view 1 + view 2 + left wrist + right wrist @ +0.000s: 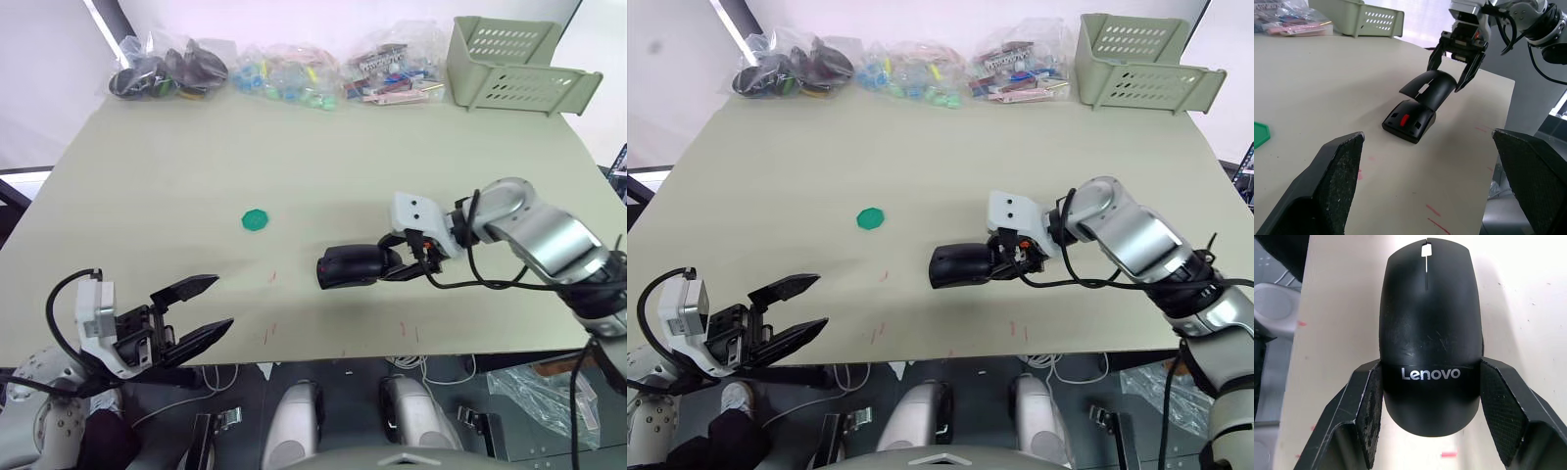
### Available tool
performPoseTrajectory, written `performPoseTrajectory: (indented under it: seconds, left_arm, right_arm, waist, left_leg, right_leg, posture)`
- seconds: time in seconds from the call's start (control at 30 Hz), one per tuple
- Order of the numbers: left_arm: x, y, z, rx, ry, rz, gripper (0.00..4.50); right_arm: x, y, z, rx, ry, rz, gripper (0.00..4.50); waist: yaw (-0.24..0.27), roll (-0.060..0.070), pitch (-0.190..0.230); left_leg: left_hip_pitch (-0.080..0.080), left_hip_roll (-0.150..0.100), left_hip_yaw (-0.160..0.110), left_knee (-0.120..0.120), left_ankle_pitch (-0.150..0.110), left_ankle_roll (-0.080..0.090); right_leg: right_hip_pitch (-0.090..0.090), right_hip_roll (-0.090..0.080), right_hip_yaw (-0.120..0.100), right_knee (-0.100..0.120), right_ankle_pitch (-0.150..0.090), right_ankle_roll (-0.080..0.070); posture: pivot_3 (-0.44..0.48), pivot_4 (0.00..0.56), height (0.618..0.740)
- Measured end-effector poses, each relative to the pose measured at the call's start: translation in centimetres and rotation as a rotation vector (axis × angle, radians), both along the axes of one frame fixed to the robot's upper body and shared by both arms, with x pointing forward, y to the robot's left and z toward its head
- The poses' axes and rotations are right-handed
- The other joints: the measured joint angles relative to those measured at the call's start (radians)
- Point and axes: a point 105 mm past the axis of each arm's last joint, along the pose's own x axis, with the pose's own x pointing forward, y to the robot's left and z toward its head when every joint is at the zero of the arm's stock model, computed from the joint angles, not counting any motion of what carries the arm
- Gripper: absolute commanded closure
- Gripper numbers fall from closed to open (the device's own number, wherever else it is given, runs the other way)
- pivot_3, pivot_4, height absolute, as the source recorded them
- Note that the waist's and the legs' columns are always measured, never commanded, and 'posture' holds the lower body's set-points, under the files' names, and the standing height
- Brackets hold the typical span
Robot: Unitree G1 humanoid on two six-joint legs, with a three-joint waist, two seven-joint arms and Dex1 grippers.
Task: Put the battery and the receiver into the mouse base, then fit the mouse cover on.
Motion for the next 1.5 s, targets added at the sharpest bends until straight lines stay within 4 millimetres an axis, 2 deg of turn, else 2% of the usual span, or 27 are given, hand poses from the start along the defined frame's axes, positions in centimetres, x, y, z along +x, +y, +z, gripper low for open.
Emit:
performPoseTrajectory:
  seconds: [0.17, 1.5]
  left_arm:
    - [0.0, -0.4, 0.3, 0.007, -0.005, -0.011, 0.0]
    - [-0.6, -1.1, 0.3, -0.002, 0.012, -0.001, 0.0]
  right_arm:
    - [1.1, 0.3, -0.5, -0.021, 0.001, 0.009, 1.93]
    - [2.4, 1.5, -2.3, -0.106, 0.065, 0.041, 1.93]
  waist:
    - [0.001, 0.0, 0.0]
    - [0.0, 0.0, 0.0]
  left_leg:
    - [0.0, 0.0, 0.0, 0.0, 0.0, 0.0]
    - [0.0, -0.001, 0.001, 0.0, 0.0, 0.0]
  right_leg:
    - [0.0, -0.001, 0.0, 0.0, 0.0, 0.0]
    - [0.0, 0.0, 0.0, 0.002, 0.0, 0.0]
  posture:
    - [0.0, 0.15, 0.74]
    - [0.0, 0.15, 0.74]
